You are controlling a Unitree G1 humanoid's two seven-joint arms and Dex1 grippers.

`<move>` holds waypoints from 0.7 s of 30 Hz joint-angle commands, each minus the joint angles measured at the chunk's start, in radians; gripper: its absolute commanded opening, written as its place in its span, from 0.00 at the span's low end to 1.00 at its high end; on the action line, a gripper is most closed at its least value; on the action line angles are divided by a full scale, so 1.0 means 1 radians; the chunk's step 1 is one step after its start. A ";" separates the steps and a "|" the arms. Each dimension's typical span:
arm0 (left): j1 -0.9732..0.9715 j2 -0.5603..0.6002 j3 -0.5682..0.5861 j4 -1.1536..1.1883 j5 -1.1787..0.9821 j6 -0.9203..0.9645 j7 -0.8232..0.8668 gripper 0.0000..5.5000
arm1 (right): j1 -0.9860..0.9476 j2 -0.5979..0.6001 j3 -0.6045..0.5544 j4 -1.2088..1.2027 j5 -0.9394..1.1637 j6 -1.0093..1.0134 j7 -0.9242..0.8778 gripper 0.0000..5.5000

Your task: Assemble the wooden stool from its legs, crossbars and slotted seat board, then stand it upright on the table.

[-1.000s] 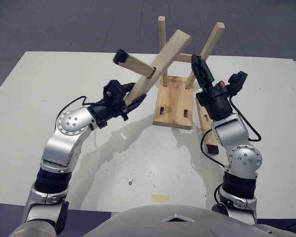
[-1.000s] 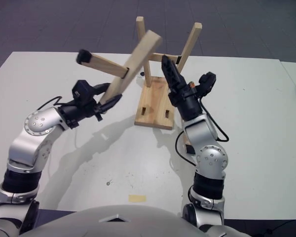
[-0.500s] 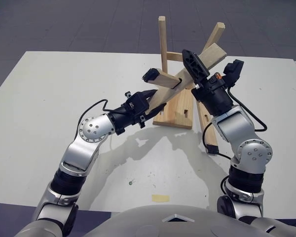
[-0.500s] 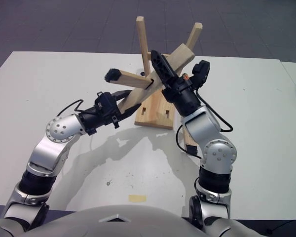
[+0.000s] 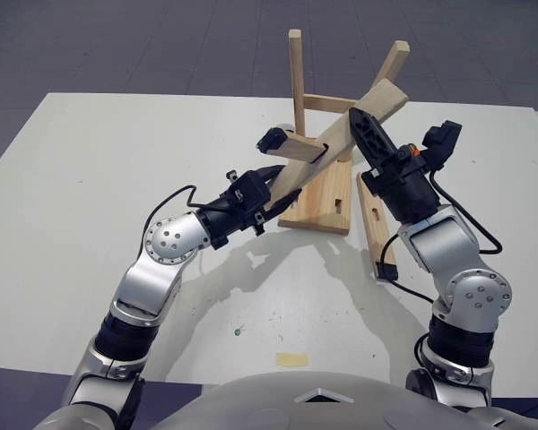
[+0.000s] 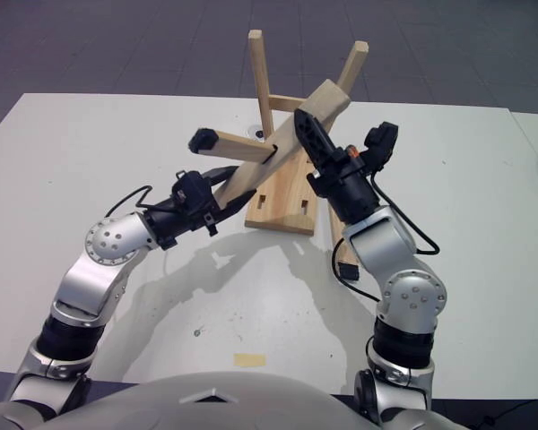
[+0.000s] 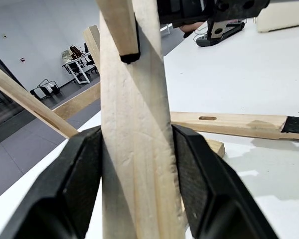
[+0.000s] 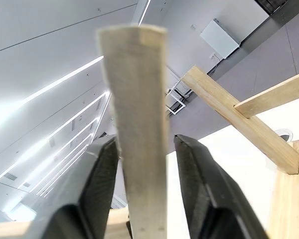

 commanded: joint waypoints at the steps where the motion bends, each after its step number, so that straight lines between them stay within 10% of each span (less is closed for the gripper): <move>1: -0.011 0.018 -0.017 -0.007 0.035 -0.020 -0.019 0.38 | 0.006 0.007 0.034 -0.007 -0.014 0.003 -0.018 0.21; 11: -0.016 0.005 0.006 -0.009 0.002 0.015 -0.027 0.38 | 0.000 0.037 0.027 0.008 -0.076 -0.070 -0.017 0.19; 21: -0.044 -0.006 0.285 -0.029 -0.247 0.226 0.027 0.71 | 0.076 0.047 -0.112 0.064 -0.322 -0.214 -0.097 0.18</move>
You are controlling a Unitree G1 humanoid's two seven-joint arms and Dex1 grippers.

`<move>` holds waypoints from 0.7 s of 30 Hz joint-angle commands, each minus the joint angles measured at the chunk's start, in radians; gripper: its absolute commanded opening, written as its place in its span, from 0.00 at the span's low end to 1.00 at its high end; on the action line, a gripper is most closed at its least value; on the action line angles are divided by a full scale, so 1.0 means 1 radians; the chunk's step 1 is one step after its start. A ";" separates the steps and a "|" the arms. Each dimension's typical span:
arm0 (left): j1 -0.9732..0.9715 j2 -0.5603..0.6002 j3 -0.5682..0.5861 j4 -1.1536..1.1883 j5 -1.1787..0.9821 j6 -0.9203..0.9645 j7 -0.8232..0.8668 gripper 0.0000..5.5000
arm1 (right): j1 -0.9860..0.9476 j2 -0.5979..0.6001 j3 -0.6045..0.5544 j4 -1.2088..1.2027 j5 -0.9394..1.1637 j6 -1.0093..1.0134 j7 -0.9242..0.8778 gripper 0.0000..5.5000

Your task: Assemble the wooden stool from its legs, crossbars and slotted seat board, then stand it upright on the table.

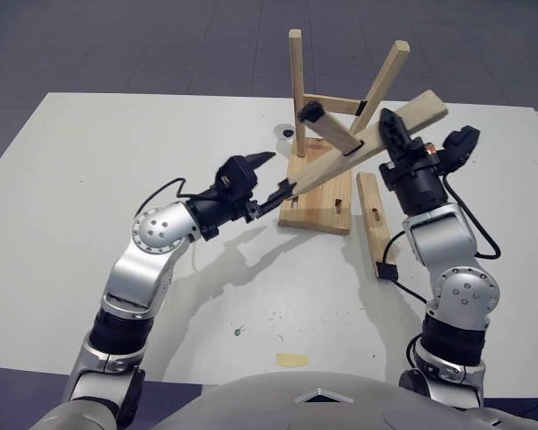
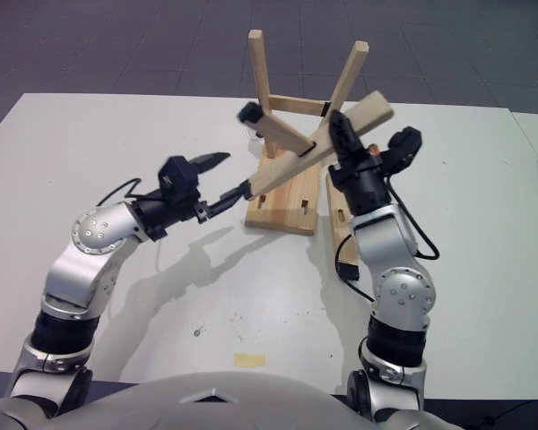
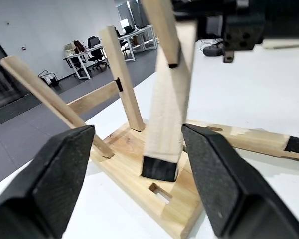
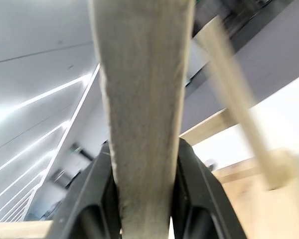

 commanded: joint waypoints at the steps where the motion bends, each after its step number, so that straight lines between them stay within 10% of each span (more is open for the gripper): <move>1: -0.005 0.010 0.106 0.008 -0.035 0.053 0.057 0.74 | 0.078 0.005 -0.035 -0.022 -0.102 -0.036 -0.042 0.18; 9: 0.023 -0.010 0.059 0.007 0.019 0.040 0.126 0.98 | 0.157 0.019 0.008 -0.054 -0.297 -0.053 -0.061 0.18; 21: 0.041 -0.021 0.013 0.003 0.062 0.029 0.154 0.98 | 0.144 -0.033 0.005 -0.027 -0.395 -0.023 0.022 0.18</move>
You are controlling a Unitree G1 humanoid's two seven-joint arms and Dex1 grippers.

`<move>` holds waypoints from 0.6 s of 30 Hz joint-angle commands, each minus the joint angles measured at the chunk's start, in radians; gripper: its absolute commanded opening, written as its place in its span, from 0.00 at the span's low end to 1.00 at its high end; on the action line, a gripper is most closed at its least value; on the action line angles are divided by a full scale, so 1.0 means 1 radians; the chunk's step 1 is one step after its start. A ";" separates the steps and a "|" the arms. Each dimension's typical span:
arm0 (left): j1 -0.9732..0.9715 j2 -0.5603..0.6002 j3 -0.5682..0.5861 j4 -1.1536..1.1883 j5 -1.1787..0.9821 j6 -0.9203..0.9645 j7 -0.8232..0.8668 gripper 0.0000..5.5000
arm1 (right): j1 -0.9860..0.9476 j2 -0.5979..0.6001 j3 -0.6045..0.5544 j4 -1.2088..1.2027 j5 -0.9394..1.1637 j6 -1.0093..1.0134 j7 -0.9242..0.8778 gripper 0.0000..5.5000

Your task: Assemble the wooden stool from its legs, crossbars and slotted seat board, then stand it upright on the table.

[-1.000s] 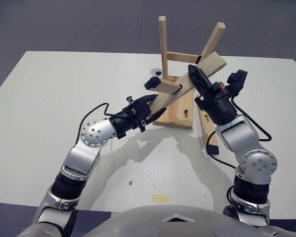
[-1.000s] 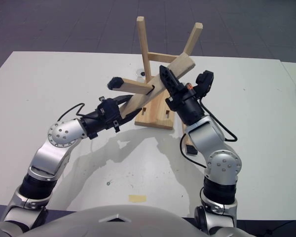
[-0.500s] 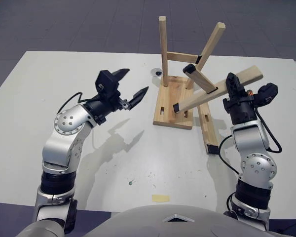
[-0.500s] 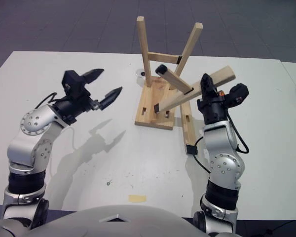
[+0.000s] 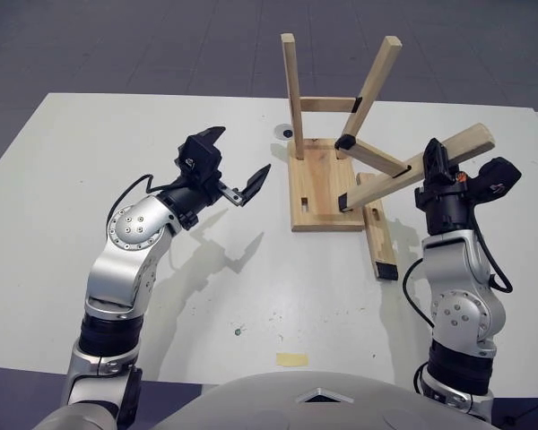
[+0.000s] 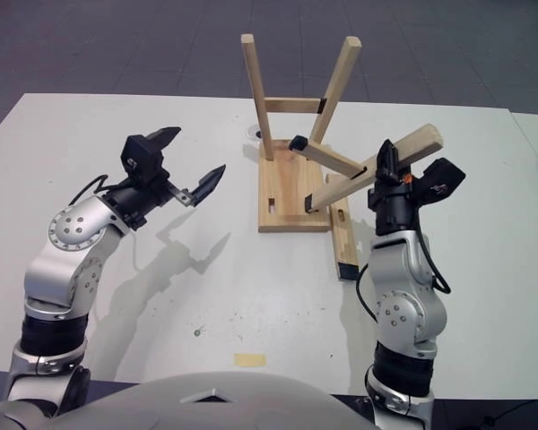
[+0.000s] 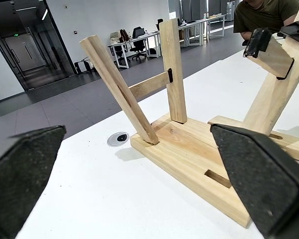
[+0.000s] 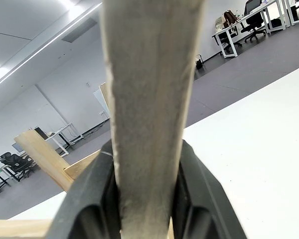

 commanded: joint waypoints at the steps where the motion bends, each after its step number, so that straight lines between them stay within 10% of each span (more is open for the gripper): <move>1: 0.014 -0.016 -0.018 -0.007 0.016 -0.003 0.015 0.98 | 0.002 -0.019 -0.030 0.041 0.031 0.062 0.025 0.18; 18: 0.035 -0.025 -0.031 -0.006 0.042 -0.012 0.022 0.98 | -0.046 -0.114 -0.150 0.075 0.193 0.159 0.079 0.18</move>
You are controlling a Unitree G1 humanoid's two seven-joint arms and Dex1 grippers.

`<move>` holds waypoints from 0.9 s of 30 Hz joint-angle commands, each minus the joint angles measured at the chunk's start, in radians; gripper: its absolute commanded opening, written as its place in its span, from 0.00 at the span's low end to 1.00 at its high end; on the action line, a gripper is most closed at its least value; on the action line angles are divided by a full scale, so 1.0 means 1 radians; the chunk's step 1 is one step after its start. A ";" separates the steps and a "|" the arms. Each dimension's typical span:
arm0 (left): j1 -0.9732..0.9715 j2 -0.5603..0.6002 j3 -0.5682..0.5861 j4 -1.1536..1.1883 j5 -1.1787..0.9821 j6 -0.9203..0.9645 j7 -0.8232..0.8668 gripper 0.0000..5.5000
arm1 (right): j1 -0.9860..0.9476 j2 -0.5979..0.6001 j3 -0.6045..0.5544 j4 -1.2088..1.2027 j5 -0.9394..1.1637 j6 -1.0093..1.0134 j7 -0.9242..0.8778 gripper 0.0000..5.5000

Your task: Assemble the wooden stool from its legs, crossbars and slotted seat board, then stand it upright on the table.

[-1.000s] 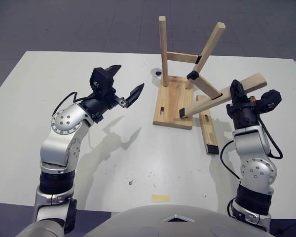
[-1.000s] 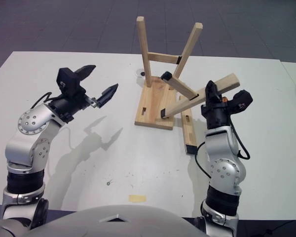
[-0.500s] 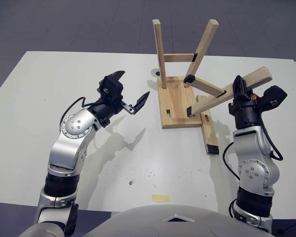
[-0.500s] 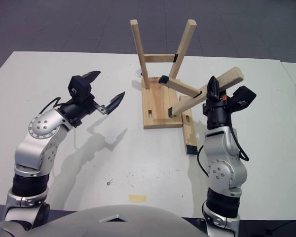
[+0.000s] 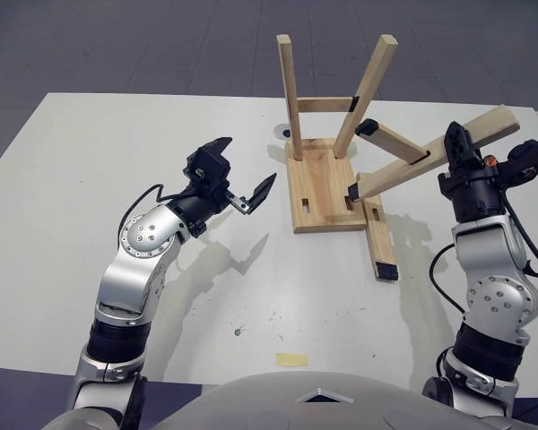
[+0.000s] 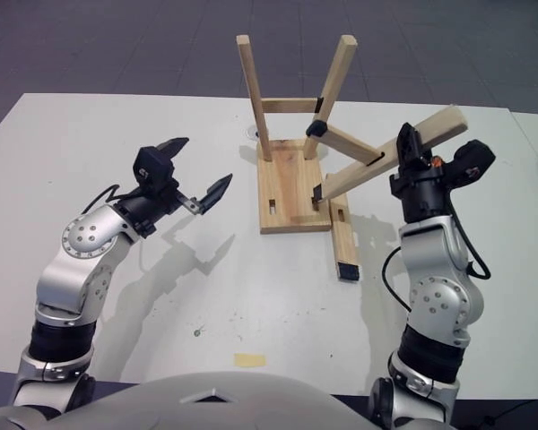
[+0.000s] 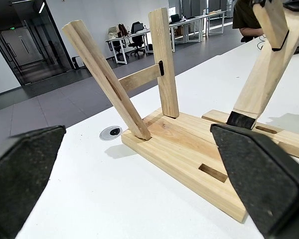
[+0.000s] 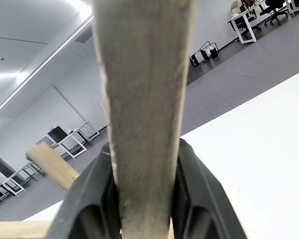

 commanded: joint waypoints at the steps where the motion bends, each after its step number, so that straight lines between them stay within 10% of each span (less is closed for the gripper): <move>1: 0.002 0.006 -0.001 -0.001 0.016 0.000 0.004 0.98 | 0.031 -0.007 0.016 0.011 -0.032 0.025 0.009 0.18; 27: 0.006 -0.003 -0.043 0.008 0.055 -0.011 0.000 0.98 | 0.096 -0.093 0.303 -0.016 -0.473 0.033 0.099 0.18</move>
